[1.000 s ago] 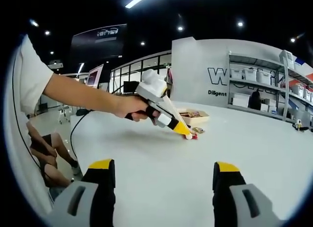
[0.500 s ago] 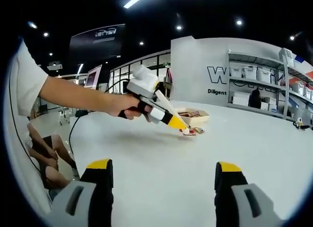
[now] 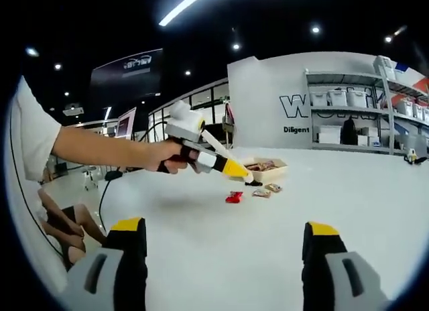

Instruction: Place the target food into the container with the food tongs after gripping and lifting it, then release it inside without dropping or visibly crushing the food.

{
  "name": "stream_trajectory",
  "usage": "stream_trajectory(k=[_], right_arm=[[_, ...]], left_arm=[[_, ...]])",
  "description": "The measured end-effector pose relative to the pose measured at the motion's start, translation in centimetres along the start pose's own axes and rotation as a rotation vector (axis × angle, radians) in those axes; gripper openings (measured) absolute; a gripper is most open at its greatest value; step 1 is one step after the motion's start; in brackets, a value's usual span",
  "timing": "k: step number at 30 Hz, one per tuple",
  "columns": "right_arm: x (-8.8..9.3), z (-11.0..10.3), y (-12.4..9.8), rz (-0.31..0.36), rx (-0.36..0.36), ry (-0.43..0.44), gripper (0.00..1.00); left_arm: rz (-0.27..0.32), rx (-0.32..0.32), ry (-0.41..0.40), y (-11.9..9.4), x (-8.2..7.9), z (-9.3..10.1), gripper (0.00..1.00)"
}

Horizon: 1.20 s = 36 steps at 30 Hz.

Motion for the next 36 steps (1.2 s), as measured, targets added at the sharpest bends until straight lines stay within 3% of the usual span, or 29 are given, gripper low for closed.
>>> stream_trajectory(k=[5, 11, 20, 23, 36], right_arm=[[0.2, -0.1, -0.1, -0.01, 0.0, -0.009, 0.96], [0.3, -0.1, -0.2, -0.017, 0.005, -0.016, 0.95], [0.4, -0.4, 0.0, -0.021, -0.003, -0.02, 0.94], [0.4, -0.6, 0.1, -0.024, -0.004, -0.025, 0.94], [0.2, -0.9, 0.1, -0.025, -0.01, -0.035, 0.93]], left_arm=[[-0.031, -0.024, 0.059, 0.3, 0.8, 0.1, 0.23], [-0.033, -0.034, 0.029, -0.1, 1.5, -0.1, 0.23], [-0.042, -0.051, 0.02, -0.3, 2.9, 1.1, 0.24], [-0.059, -0.098, 0.034, 0.1, 3.2, 0.4, 0.24], [-0.093, -0.123, 0.096, -1.3, 4.4, -0.7, 0.25]])
Point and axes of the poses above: the point that each gripper's makers call its tool centre point, and the gripper's own axes: y roughly forward along the fingers, z roughly to its right, x roughly out of its underside, the point moved 5 cm from there along -y, roughly backward along the fingers, and after that the axes turned 13 degrees about -z, right-handed, at the moved point
